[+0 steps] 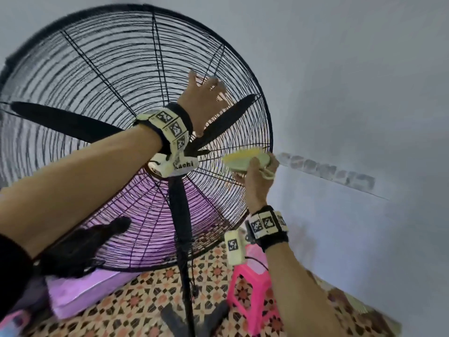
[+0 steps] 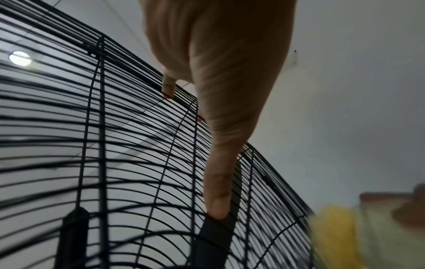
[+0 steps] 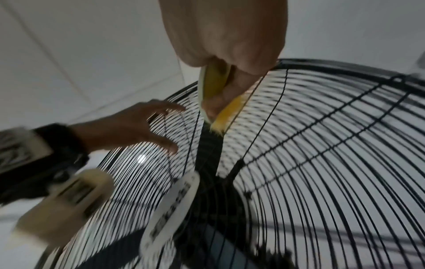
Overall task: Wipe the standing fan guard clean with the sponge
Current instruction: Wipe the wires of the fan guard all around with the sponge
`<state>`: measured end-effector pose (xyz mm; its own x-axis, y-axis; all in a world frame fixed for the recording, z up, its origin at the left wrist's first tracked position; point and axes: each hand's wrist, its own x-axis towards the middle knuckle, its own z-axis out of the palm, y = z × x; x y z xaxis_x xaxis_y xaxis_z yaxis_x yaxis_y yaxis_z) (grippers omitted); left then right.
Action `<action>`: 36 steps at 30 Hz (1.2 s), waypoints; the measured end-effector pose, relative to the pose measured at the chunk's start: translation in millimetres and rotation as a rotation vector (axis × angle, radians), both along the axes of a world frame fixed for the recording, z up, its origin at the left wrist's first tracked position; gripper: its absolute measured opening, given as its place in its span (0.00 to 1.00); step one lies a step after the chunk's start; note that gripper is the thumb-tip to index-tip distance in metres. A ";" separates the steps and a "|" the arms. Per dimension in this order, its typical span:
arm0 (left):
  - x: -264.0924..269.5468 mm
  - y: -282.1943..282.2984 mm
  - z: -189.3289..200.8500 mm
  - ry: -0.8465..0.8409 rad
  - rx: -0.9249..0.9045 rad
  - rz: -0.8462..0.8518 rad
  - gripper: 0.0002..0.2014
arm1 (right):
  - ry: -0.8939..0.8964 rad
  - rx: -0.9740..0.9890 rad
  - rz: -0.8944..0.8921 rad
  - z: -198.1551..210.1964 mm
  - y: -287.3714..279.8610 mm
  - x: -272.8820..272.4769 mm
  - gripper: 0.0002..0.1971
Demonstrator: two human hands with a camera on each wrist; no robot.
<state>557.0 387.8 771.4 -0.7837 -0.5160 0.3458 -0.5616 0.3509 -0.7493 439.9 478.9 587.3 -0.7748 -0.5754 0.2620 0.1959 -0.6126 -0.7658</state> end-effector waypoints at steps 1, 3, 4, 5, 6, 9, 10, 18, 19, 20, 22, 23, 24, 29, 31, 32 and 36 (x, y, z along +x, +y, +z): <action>-0.9 -0.1 -0.4 -0.006 -0.016 -0.019 0.55 | -0.086 -0.034 -0.068 4.5 -0.5 -7.4 0.24; -2.9 0.3 -1.5 -0.011 -0.042 -0.042 0.54 | -0.165 -0.057 -0.133 11.8 -3.1 -11.4 0.27; -3.4 0.9 -1.8 -0.011 -0.042 -0.043 0.54 | -0.152 -0.040 -0.123 14.2 -3.1 -6.2 0.28; -3.2 1.5 -1.7 -0.008 -0.036 -0.040 0.54 | -0.114 -0.002 -0.083 15.9 -1.8 1.4 0.27; -2.0 1.9 -1.2 -0.004 -0.029 -0.037 0.54 | -0.069 0.059 -0.030 15.3 -1.5 8.1 0.24; 5.2 -0.7 0.5 0.009 -0.019 -0.054 0.53 | -0.018 0.149 0.057 13.1 4.1 14.4 0.16; 7.4 -1.5 0.6 0.017 -0.015 -0.068 0.53 | -0.026 0.109 0.015 14.0 4.2 10.1 0.17; 8.5 7.7 -1.7 0.031 0.029 -0.089 0.54 | 0.031 0.082 -0.052 6.5 -8.5 39.6 0.22; 12.1 5.6 -3.4 0.042 0.030 -0.096 0.53 | 0.057 0.114 -0.010 3.6 -7.3 43.6 0.22; 16.9 2.8 -5.8 0.052 0.027 -0.104 0.52 | 0.053 0.121 -0.002 3.0 -5.2 45.4 0.23; 30.2 -2.2 -11.3 0.084 0.001 -0.129 0.48 | -0.011 0.075 -0.090 4.1 -0.5 44.3 0.24; 37.9 -4.4 -14.5 0.111 -0.016 -0.141 0.47 | -0.045 0.032 -0.142 6.1 2.2 44.8 0.24; 46.5 -5.9 -17.2 0.144 -0.033 -0.145 0.46 | -0.071 -0.002 -0.184 5.9 1.2 47.0 0.25; 68.0 -7.3 -18.7 0.267 -0.045 -0.098 0.52 | 0.014 0.010 -0.114 1.2 -12.5 98.0 0.24; 70.5 -6.2 -15.0 0.288 -0.012 -0.077 0.54 | 0.102 0.093 0.016 3.7 -12.7 117.4 0.22; 72.2 -7.1 -13.4 0.298 -0.005 -0.080 0.54 | 0.105 0.116 0.015 6.6 -10.6 119.0 0.22; 79.4 -10.8 -11.3 0.300 0.004 -0.156 0.51 | -0.083 -0.032 -0.239 20.2 -4.6 96.0 0.24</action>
<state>636.4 377.0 760.1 -0.7171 -0.3991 0.5714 -0.6960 0.4526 -0.5574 535.9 474.3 607.5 -0.9073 -0.3659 0.2073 0.1040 -0.6728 -0.7325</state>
